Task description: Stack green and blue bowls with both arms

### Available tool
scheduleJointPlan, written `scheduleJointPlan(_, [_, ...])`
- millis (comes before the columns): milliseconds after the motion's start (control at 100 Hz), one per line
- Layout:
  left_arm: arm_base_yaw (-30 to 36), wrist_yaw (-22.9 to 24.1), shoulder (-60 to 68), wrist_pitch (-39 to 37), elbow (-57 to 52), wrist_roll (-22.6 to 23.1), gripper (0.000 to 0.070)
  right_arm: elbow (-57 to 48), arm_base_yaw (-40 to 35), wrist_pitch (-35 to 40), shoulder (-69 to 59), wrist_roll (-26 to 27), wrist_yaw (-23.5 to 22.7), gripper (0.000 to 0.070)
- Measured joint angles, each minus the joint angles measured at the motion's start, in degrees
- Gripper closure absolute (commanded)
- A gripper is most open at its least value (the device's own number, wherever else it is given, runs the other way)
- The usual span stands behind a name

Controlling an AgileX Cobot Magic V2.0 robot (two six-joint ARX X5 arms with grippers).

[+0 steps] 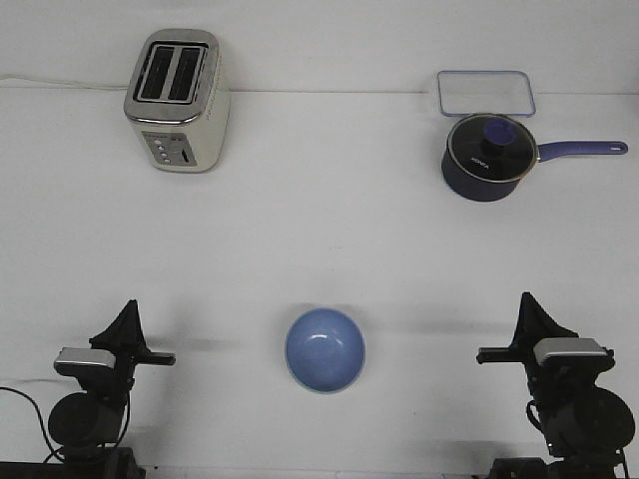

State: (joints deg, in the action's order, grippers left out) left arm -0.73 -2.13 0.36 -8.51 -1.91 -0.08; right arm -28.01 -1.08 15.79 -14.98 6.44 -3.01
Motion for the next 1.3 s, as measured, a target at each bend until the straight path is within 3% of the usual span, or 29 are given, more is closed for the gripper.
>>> scheduleJointPlan(120, [0.0, 0.0, 0.0, 0.0, 0.0, 0.0, 0.0685, 0.0, 0.0, -0.1, 0.0, -0.8, 0.7, 0.0696])
scheduleJointPlan(250, [0.0, 0.0, 0.0, 0.0, 0.0, 0.0, 0.0685, 1.3, 0.7, -1.6, 1.6, -5.1, 1.7, 0.0696])
scheduleJointPlan(420, [0.0, 0.0, 0.0, 0.0, 0.0, 0.0, 0.0685, 13.2, 0.8, -9.4, 8.9, -12.5, 1.3, 0.0696])
scheduleJointPlan(600, [0.0, 0.0, 0.0, 0.0, 0.0, 0.0, 0.0685, 23.6, 0.8, -10.6, 14.8, -18.2, 1.6, 0.0696])
scheduleJointPlan(1300, [0.0, 0.0, 0.0, 0.0, 0.0, 0.0, 0.0685, 27.2, 0.7, -12.5, 14.9, -21.6, 1.7, 0.0696])
